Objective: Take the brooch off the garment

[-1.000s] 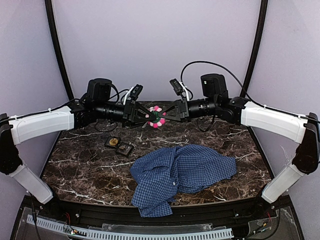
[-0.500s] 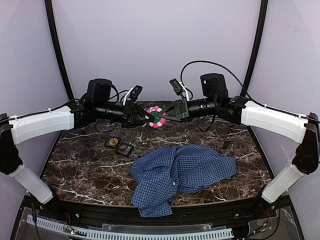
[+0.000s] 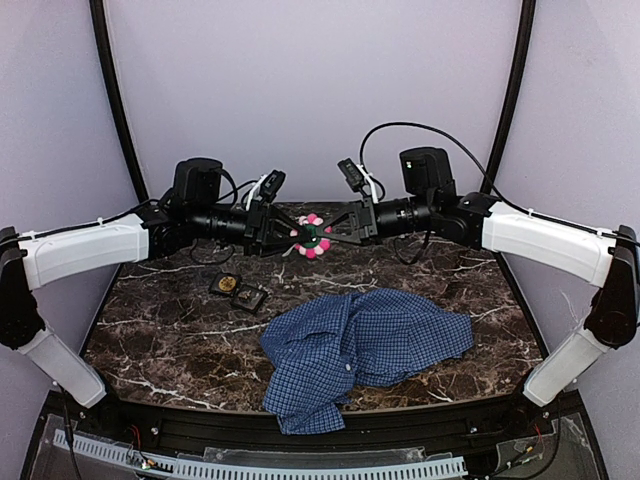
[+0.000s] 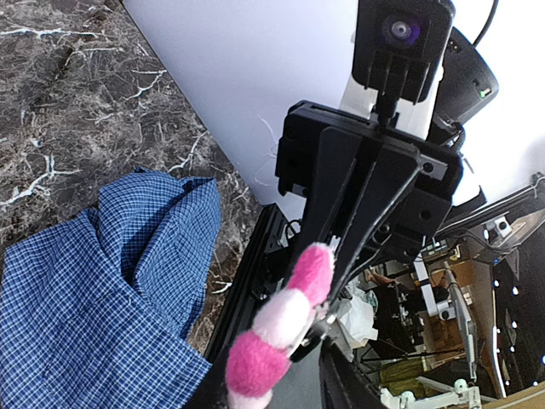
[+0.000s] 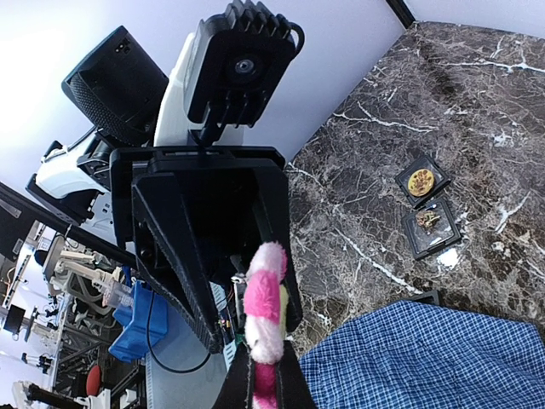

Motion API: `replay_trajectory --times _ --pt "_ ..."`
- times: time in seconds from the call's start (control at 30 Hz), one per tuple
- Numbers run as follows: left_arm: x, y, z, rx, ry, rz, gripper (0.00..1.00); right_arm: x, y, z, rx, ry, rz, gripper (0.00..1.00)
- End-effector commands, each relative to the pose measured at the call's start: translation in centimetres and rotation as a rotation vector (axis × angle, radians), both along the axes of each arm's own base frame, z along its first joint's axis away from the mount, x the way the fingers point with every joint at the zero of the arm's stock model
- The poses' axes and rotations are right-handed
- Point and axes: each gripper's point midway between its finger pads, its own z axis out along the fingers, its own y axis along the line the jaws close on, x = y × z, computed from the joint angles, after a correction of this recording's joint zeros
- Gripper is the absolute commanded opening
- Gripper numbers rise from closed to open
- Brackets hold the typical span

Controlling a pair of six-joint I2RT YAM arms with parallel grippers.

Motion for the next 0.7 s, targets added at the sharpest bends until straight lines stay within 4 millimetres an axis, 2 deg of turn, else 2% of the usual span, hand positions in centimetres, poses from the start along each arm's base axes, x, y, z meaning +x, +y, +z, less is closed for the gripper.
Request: replay_trajectory --times 0.0,0.13,0.47,0.6,0.67 --pt "-0.4 0.0 2.3 -0.066 -0.069 -0.014 0.37 -0.5 0.6 0.6 0.007 -0.022 0.020 0.00" --pt "-0.1 -0.2 2.3 -0.066 -0.065 -0.011 0.36 -0.7 0.6 0.6 0.006 -0.024 0.023 0.00" --pt "-0.4 0.0 1.8 -0.059 -0.049 -0.015 0.13 -1.0 0.6 0.6 0.009 -0.015 0.036 0.00" --pt "-0.3 0.0 1.7 -0.057 -0.042 -0.010 0.06 -1.6 0.5 1.1 0.028 -0.021 0.063 0.23" --pt "-0.3 -0.1 1.6 -0.058 -0.037 -0.009 0.02 -2.1 0.4 1.5 0.047 -0.026 0.084 0.38"
